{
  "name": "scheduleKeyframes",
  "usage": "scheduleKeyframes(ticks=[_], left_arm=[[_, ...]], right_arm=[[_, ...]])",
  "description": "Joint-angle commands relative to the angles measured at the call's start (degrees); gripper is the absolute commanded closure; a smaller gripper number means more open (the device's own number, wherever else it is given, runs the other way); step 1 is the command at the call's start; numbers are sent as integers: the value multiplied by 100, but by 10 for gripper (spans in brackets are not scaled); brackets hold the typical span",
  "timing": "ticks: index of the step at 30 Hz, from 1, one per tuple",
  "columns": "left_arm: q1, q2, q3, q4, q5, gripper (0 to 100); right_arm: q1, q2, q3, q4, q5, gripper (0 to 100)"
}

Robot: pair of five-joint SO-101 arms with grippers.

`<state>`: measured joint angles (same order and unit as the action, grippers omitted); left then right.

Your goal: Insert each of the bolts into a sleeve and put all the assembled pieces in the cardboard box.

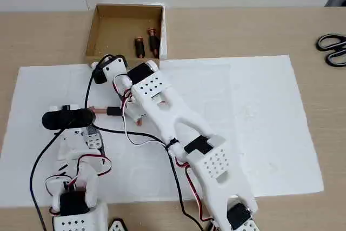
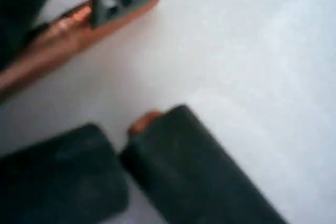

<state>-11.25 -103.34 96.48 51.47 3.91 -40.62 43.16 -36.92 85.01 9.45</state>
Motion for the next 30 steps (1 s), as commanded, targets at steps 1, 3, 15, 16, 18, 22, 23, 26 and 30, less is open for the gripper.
scheduleKeyframes(ticks=[1, 3, 15, 16, 18, 22, 23, 26, 30], left_arm=[[26, -53, -31, 18, -44, 994], [26, -53, -31, 18, -44, 994], [26, -53, -31, 35, -44, 994], [9, -53, -31, 44, -44, 994], [9, -53, -31, 44, -44, 994], [0, -53, -40, 62, -44, 994], [9, -53, -75, 141, -123, 994], [44, -44, -426, 510, -651, 994], [26, -26, -1376, 1020, -1002, 994]], right_arm=[[-40, -4, -44, -66, -53, 973], [-31, -4, -44, -57, -53, 990], [259, -1174, -53, 488, 0, 994], [295, -1393, -53, 593, 0, 994], [321, -1815, -53, 831, 0, 994], [444, -2501, -44, 1077, 0, 995], [532, -2677, -44, 1121, 0, 995], [840, -3248, -9, 1200, -35, 995], [1288, -4207, -9, 1209, -396, 995]])
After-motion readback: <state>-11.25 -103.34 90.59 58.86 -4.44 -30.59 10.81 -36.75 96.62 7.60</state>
